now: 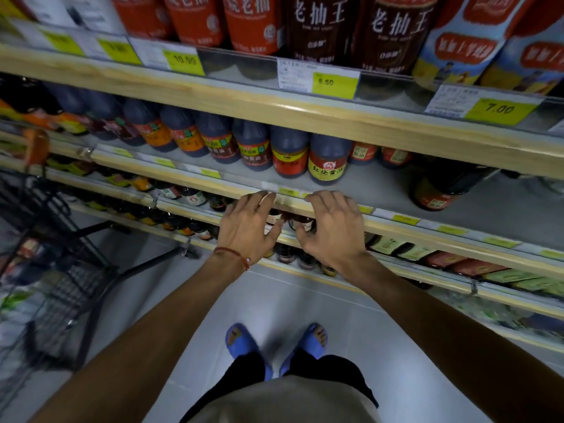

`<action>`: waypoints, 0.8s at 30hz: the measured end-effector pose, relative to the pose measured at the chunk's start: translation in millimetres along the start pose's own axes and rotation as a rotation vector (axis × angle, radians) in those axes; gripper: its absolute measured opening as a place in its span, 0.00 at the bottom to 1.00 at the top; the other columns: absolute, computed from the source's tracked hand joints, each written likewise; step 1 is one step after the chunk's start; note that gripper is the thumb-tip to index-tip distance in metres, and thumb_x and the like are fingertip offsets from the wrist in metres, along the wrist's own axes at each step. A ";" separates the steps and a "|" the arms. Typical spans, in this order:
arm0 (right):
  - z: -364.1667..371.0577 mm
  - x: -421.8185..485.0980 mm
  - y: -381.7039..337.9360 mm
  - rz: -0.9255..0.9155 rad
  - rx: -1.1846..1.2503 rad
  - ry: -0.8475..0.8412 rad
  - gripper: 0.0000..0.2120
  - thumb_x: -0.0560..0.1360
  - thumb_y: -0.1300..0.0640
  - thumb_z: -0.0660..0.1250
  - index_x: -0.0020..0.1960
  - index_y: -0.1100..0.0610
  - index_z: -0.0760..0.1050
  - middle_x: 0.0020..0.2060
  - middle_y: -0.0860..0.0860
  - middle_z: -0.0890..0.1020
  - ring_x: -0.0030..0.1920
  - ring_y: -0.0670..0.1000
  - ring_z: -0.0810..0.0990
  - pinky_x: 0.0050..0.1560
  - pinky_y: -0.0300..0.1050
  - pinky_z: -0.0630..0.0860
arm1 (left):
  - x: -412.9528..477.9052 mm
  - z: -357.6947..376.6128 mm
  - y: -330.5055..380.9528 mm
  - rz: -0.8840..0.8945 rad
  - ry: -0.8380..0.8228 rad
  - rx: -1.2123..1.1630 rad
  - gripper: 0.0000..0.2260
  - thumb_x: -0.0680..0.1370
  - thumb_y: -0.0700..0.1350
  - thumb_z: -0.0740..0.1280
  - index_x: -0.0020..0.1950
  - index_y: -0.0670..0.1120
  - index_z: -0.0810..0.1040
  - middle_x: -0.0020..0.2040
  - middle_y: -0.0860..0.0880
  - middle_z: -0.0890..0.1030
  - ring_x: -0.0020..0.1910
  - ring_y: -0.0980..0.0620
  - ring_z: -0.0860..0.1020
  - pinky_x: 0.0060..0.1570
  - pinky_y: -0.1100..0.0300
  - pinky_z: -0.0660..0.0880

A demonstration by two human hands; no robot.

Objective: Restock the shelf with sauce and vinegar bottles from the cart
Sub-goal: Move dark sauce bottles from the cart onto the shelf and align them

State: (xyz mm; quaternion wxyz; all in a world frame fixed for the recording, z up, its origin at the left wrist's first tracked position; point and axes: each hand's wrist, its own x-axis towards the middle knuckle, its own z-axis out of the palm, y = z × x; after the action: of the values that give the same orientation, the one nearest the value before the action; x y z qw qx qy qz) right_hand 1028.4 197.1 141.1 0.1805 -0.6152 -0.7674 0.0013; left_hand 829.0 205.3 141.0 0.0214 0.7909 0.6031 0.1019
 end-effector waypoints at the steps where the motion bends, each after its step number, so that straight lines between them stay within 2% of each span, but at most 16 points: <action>1: 0.6 -2.4 -7.5 -0.033 -0.008 -0.011 0.25 0.71 0.42 0.67 0.61 0.57 0.81 0.54 0.53 0.83 0.55 0.58 0.79 0.57 0.54 0.76 | -9.1 -2.6 -5.9 -0.001 -0.012 0.034 0.27 0.78 0.59 0.60 0.72 0.46 0.74 0.66 0.46 0.79 0.62 0.42 0.77 0.57 0.46 0.75; 4: 3.1 -9.8 -33.7 -0.114 -0.038 -0.054 0.27 0.71 0.40 0.64 0.62 0.57 0.80 0.56 0.53 0.82 0.57 0.58 0.78 0.59 0.55 0.73 | -36.6 -9.1 -26.2 -0.019 -0.024 0.075 0.27 0.78 0.61 0.59 0.72 0.48 0.74 0.66 0.47 0.78 0.62 0.42 0.76 0.59 0.47 0.73; 10: 14.3 -27.1 -109.9 -0.226 -0.003 -0.084 0.27 0.71 0.40 0.66 0.64 0.56 0.79 0.59 0.51 0.80 0.60 0.57 0.77 0.61 0.55 0.72 | -102.7 -24.4 -82.8 -0.118 -0.038 0.129 0.28 0.79 0.62 0.57 0.73 0.49 0.72 0.67 0.47 0.77 0.65 0.43 0.75 0.60 0.46 0.72; 16: 35.7 -54.9 -213.6 -0.313 0.032 -0.109 0.28 0.73 0.39 0.65 0.64 0.57 0.79 0.59 0.52 0.80 0.60 0.57 0.77 0.60 0.56 0.72 | -193.0 -42.5 -156.8 -0.257 -0.006 0.072 0.29 0.79 0.63 0.58 0.74 0.47 0.72 0.69 0.46 0.76 0.66 0.42 0.74 0.60 0.45 0.74; 21: 57.4 -76.6 -303.4 -0.393 0.088 -0.118 0.27 0.73 0.40 0.66 0.64 0.57 0.79 0.59 0.51 0.81 0.60 0.57 0.78 0.59 0.54 0.73 | -277.5 -57.9 -216.4 -0.327 -0.004 0.060 0.30 0.80 0.64 0.54 0.76 0.49 0.70 0.70 0.46 0.74 0.65 0.42 0.73 0.64 0.45 0.70; 24: 70.3 -83.0 -355.4 -0.425 0.133 -0.123 0.26 0.73 0.41 0.65 0.63 0.57 0.79 0.58 0.52 0.81 0.59 0.57 0.79 0.57 0.54 0.74 | -321.3 -70.6 -253.8 -0.378 0.022 0.072 0.28 0.80 0.63 0.56 0.74 0.49 0.72 0.69 0.47 0.75 0.64 0.43 0.74 0.63 0.47 0.69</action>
State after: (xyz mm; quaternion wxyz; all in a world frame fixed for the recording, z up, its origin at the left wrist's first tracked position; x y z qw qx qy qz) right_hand 688.2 47.8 132.1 0.1696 -0.4251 -0.8876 0.0514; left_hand 494.0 -40.0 126.8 0.0053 0.6624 0.7445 0.0829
